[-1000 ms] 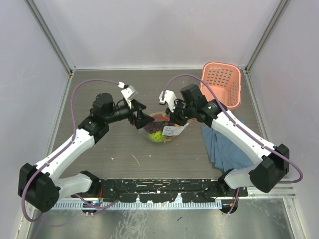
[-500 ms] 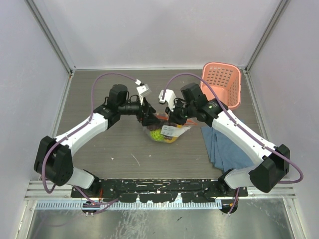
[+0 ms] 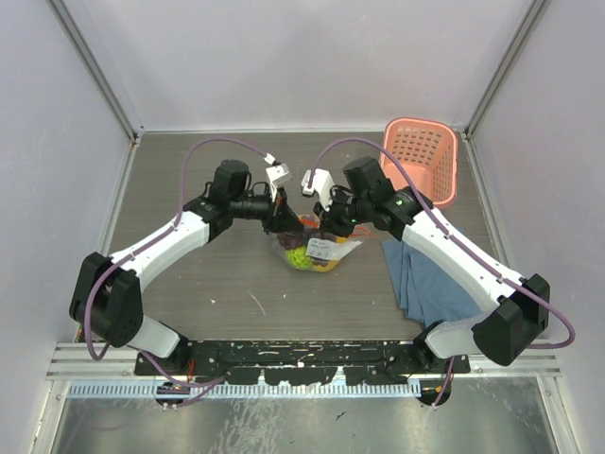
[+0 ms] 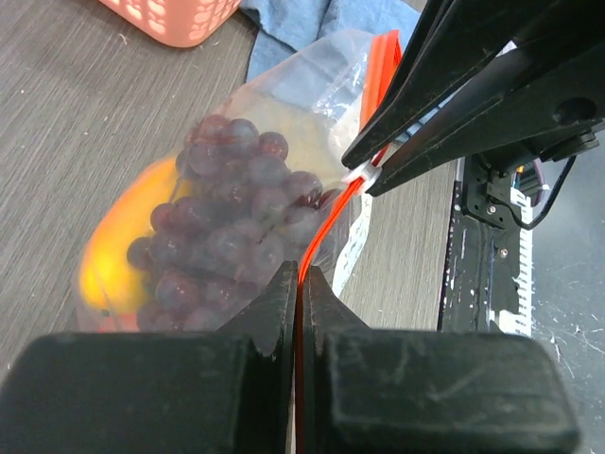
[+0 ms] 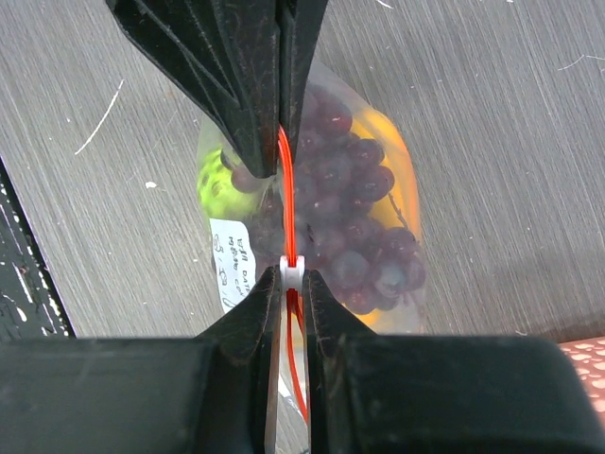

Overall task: Place the food in the zip-top bag and seal the zipper
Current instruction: Zip the zipper food storage bag at the center of the board, then place the zipper food storage bag at the center of the board, then reset both arms

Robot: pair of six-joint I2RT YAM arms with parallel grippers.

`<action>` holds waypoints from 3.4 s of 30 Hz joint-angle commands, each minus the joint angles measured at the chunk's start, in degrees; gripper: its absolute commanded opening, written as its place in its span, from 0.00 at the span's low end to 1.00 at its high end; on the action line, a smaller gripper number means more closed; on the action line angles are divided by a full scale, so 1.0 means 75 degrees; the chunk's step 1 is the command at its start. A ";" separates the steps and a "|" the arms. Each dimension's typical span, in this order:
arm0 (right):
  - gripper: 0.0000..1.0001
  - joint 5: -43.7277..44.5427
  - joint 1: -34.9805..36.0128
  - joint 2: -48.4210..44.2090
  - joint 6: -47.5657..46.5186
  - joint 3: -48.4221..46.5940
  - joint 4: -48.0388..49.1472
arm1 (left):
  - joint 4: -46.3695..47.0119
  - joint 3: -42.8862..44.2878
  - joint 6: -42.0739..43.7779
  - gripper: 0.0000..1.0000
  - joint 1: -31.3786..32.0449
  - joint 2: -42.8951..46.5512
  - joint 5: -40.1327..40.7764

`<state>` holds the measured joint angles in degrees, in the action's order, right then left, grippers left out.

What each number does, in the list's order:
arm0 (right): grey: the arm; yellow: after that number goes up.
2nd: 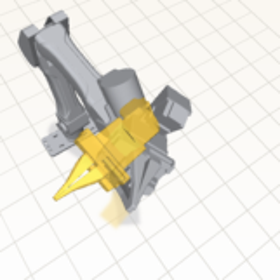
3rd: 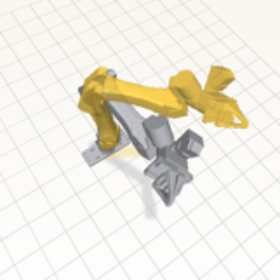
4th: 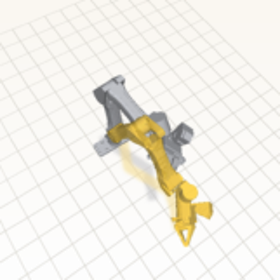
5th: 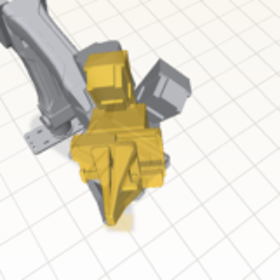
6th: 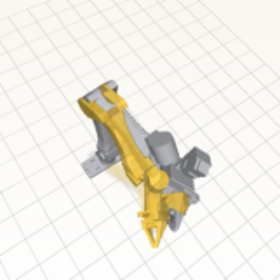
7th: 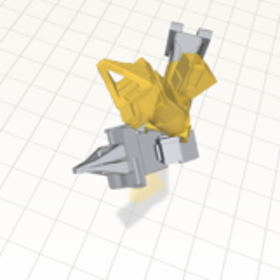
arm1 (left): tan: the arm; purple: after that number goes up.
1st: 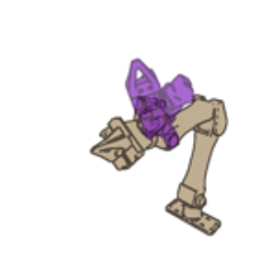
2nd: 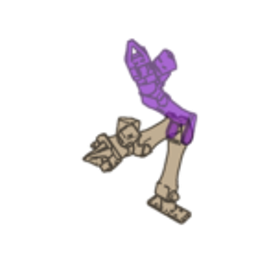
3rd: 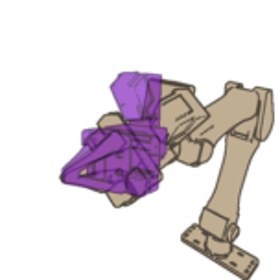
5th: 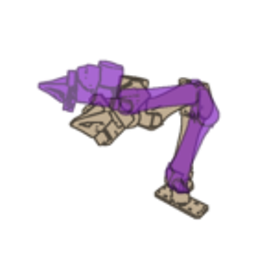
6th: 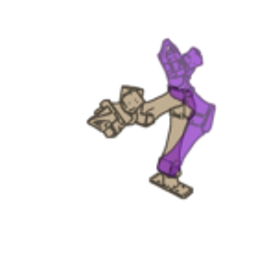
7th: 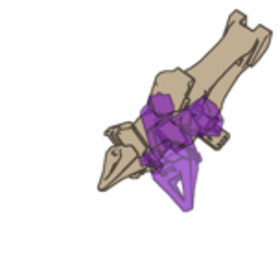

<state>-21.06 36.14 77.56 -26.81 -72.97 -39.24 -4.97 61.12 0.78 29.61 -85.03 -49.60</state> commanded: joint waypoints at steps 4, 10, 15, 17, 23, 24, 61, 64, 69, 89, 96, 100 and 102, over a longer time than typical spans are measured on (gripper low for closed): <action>0.01 0.0513 -0.0022 -0.0244 0.0163 -0.0276 0.0155 | 0.0222 -0.0545 -0.0143 0.00 0.0009 0.1057 0.1284; 0.01 0.1494 -0.0025 -0.0334 0.0266 -0.0146 -0.0118 | 0.0040 -0.0924 -0.0335 0.00 0.0009 0.1575 0.2631; 0.01 0.1972 -0.0188 -0.0506 0.0366 -0.0004 -0.0146 | -0.0119 -0.1098 -0.0435 0.00 -0.0007 0.2095 0.3745; 0.01 0.2105 -0.0288 -0.0574 0.0436 0.0006 -0.0146 | -0.0191 -0.1126 -0.0471 0.00 -0.0046 0.2185 0.4190; 0.01 0.2758 -0.0609 -0.0608 0.0797 0.0046 0.0038 | -0.0347 -0.1129 -0.0506 0.00 -0.0160 0.2290 0.5238; 0.01 0.2806 -0.0690 -0.0614 0.0885 0.0058 0.0157 | -0.0320 -0.1139 -0.0488 0.00 -0.0178 0.2289 0.5283; 0.10 -0.0172 -0.1307 -0.0232 0.1919 0.2973 0.4738 | 0.1208 -0.2191 -0.1430 0.29 -0.0186 0.2208 0.4523; 0.20 -0.0493 -0.1311 -0.0699 0.2177 0.3343 0.4925 | 0.0842 -0.2392 -0.1865 0.45 -0.0180 0.2975 0.4892; 0.42 -0.0624 -0.1315 -0.1542 0.2589 0.3638 0.5041 | -0.0045 -0.2423 -0.2451 0.63 -0.0193 0.4082 0.5446; 0.84 0.4918 -0.1314 -0.6075 0.3544 0.4239 0.3487 | -0.4794 -0.0628 -0.2895 0.98 -0.0197 0.7819 0.8634; 1.00 0.6383 -0.1317 -0.7612 0.3649 0.4764 0.3322 | -0.4493 -0.1058 -0.2558 0.98 -0.0197 0.9515 0.9084; 1.00 0.7010 -0.1312 -0.8295 0.3801 0.4987 0.3358 | -0.4581 -0.1021 -0.2372 0.98 -0.0197 1.0130 0.9503; 1.00 0.7142 -0.1307 -0.8505 0.3970 0.5035 0.3302 | -0.4664 -0.0960 -0.2236 0.98 -0.0197 1.0335 0.9769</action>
<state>26.11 26.28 16.27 0.54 -35.62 -15.59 -40.07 53.30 -18.81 28.18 -9.65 18.74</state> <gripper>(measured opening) 0.999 0.983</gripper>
